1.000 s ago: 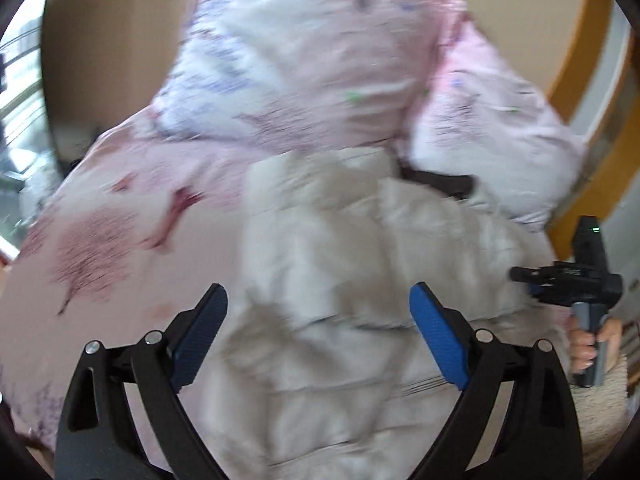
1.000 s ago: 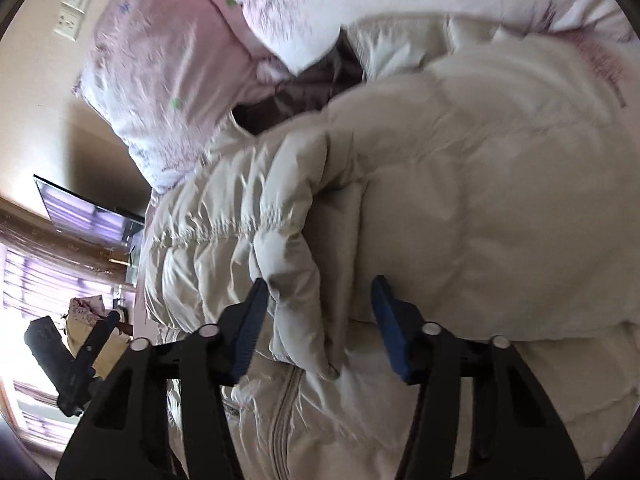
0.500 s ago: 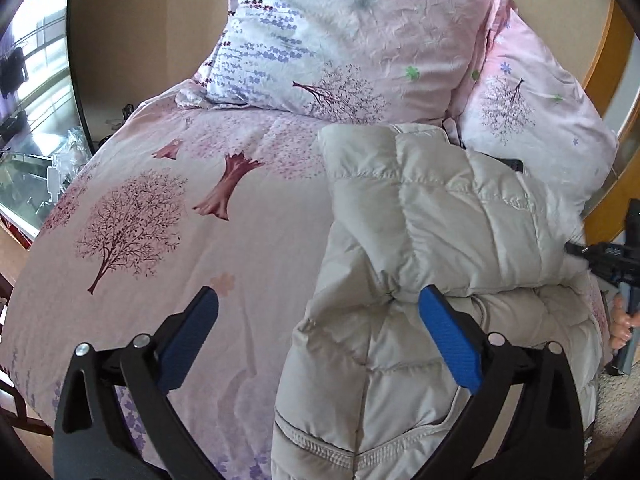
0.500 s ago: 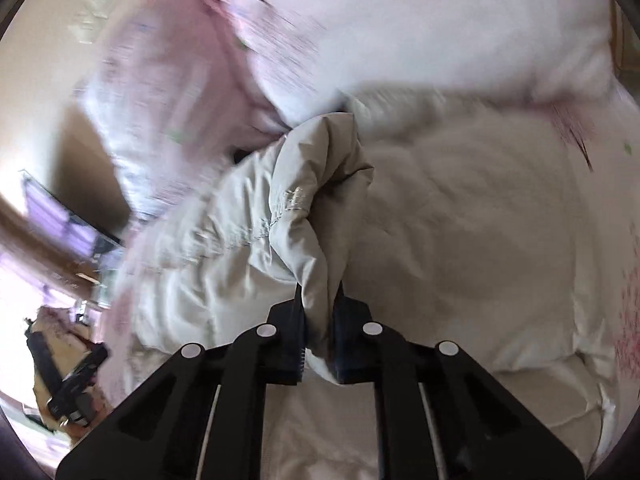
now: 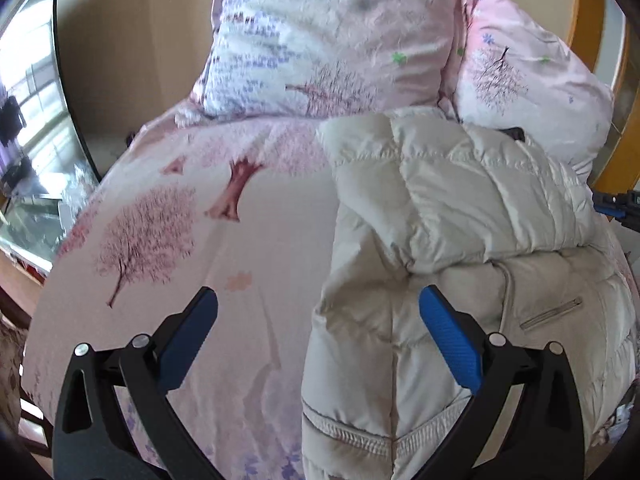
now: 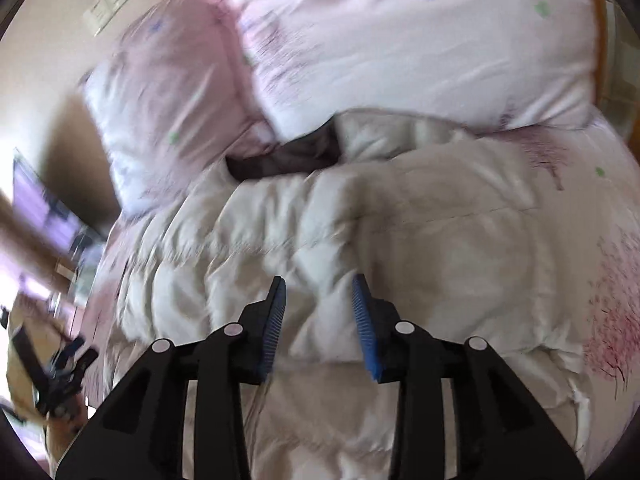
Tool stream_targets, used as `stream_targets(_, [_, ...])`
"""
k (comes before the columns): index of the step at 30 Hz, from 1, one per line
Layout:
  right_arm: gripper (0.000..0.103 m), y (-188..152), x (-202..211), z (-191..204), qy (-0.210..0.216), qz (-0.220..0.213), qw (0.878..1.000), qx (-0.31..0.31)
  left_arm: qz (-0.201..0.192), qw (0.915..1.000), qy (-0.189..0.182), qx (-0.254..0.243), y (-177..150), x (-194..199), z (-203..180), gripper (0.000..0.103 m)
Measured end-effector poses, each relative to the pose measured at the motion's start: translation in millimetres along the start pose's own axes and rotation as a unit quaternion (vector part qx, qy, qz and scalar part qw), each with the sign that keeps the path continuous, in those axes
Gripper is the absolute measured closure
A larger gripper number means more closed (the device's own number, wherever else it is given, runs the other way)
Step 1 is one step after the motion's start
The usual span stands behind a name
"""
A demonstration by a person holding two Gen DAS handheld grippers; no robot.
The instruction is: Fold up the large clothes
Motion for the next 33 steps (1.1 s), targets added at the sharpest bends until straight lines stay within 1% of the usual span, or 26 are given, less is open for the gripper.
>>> stream_targets(2, [0.069,-5.6,-13.4,5.2,-0.005,0.023,1.000,-0.001,0.012,0.9999,-0.005,0.010,-5.3,-2.9,2.2,0.002])
stream_targets(3, [0.069,-6.9,-21.6,1.3,-0.009,0.037,0.999,-0.008,0.017,0.9997,-0.006,0.013,-7.5,-3.8,2.6,0.002])
stream_targets(4, [0.073,-9.0,-29.9,-5.4,-0.015,0.052,0.998,-0.017,0.028,0.9994,-0.009,0.018,-11.0,-5.6,3.3,0.002])
stream_targets(5, [0.079,-11.8,-38.5,-11.4,-0.017,0.067,0.997,-0.027,0.037,0.9990,-0.013,0.021,-13.8,-7.2,3.9,0.002])
stream_targets(7, [0.087,-14.6,-52.4,-24.7,-0.016,0.085,0.995,-0.048,0.049,0.9980,-0.027,0.029,-19.8,-8.9,4.6,0.002])
stream_targets(9, [0.087,-15.7,-54.5,-29.2,-0.008,0.094,0.994,-0.054,0.041,0.9979,-0.034,0.037,-22.9,-6.3,7.5,0.002])
stream_targets(11, [0.085,-14.7,-43.6,-30.4,-0.001,0.094,0.994,-0.055,0.016,0.9985,-0.037,0.038,-23.3,0.1,11.3,0.002])
stream_targets(12, [0.083,-13.5,-37.9,-29.5,0.006,0.092,0.994,-0.057,0.004,0.9985,-0.040,0.037,-24.5,4.4,13.9,0.002])
stream_targets(13, [0.069,-12.9,-24.1,-29.3,0.023,0.081,0.995,-0.060,0.002,0.9984,-0.042,0.038,-25.7,6.3,15.6,0.002])
stream_targets(14, [0.041,-11.9,-9.3,-30.1,0.034,0.062,0.996,-0.062,0.005,0.9980,-0.047,0.042,-28.8,8.1,18.2,0.002])
stream_targets(15, [0.024,-9.4,9.3,-33.2,0.033,0.032,0.997,-0.063,0.011,0.9974,-0.053,0.047,-30.9,8.9,19.7,0.002])
stream_targets(16, [0.003,-6.5,27.6,-39.6,0.029,0.001,0.998,-0.064,0.022,0.9959,-0.066,0.058,-35.7,9.3,22.3,0.002])
stream_targets(17, [0.002,-4.6,47.4,-47.4,0.026,-0.032,0.997,-0.064,0.032,0.9936,-0.081,0.072,-40.9,9.7,24.8,0.002])
stream_targets(18, [0.002,-4.8,67.5,-58.0,0.021,-0.061,0.996,-0.063,0.037,0.9923,-0.089,0.078,-43.8,10.0,25.2,0.002])
stream_targets(19, [0.002,-7.9,83.4,-69.7,0.019,-0.079,0.995,-0.063,0.041,0.9907,-0.097,0.086,-48.3,10.5,26.0,0.002])
stream_targets(20, [0.002,-13.7,98.3,-83.1,0.019,-0.097,0.993,-0.062,0.041,0.9895,-0.104,0.091,-52.4,12.2,27.1,0.002])
stream_targets(21, [0.002,-19.9,107.4,-94.1,0.014,-0.105,0.992,-0.063,0.036,0.9894,-0.107,0.092,-55.3,14.1,27.5,0.002])
stream_targets(22, [0.002,-31.5,117.2,-111.6,-0.001,-0.108,0.992,-0.065,0.026,0.9907,-0.102,0.086,-59.1,18.1,28.3,0.002])
stream_targets(24, [0.002,-51.5,127.2,-137.5,-0.028,-0.095,0.993,-0.068,0.008,0.9929,-0.094,0.072,-62.4,24.8,28.1,0.002])
stream_targets(25, [0.002,-68.5,132.5,-157.0,-0.043,-0.080,0.993,-0.079,-0.003,0.9938,-0.090,0.065,-65.1,29.2,27.3,0.002])
stream_targets(26, [0.002,-79.1,132.7,-163.6,-0.045,-0.069,0.992,-0.091,-0.005,0.9945,-0.086,0.060,-69.3,32.4,26.6,0.002])
stream_targets(27, [0.002,-97.0,134.6,-179.7,-0.038,-0.048,0.991,-0.119,0.000,0.9946,-0.086,0.058,-73.4,33.8,25.9,0.002])
stream_targets(28, [0.002,-108.2,132.2,-184.3,-0.028,-0.035,0.989,-0.139,0.008,0.9938,-0.094,0.058,-78.5,35.2,23.9,0.002])
stream_targets(30, [0.002,-130.3,129.8,-194.8,0.001,-0.017,0.985,-0.173,0.019,0.9920,-0.108,0.063,-85.9,37.7,21.1,0.002])
stream_targets(31, [0.002,-144.8,130.5,-203.3,0.016,-0.006,0.981,-0.193,0.025,0.9899,-0.123,0.066,-90.8,39.7,17.6,0.002])
stream_targets(33, [0.003,-163.0,131.8,-209.8,0.034,0.008,0.976,-0.214,0.031,0.9864,-0.142,0.076,-97.7,41.6,13.2,0.002])
Point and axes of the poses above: each gripper's, at about its wrist camera, not at the fingertips, and x roughly against the way its jaws point, z to its left, y to its top, the point moved 9 cm from there along -x, roughly the way its jaws point, and after that the axes turned 3 degrees about -y, right-handed, at the moved point
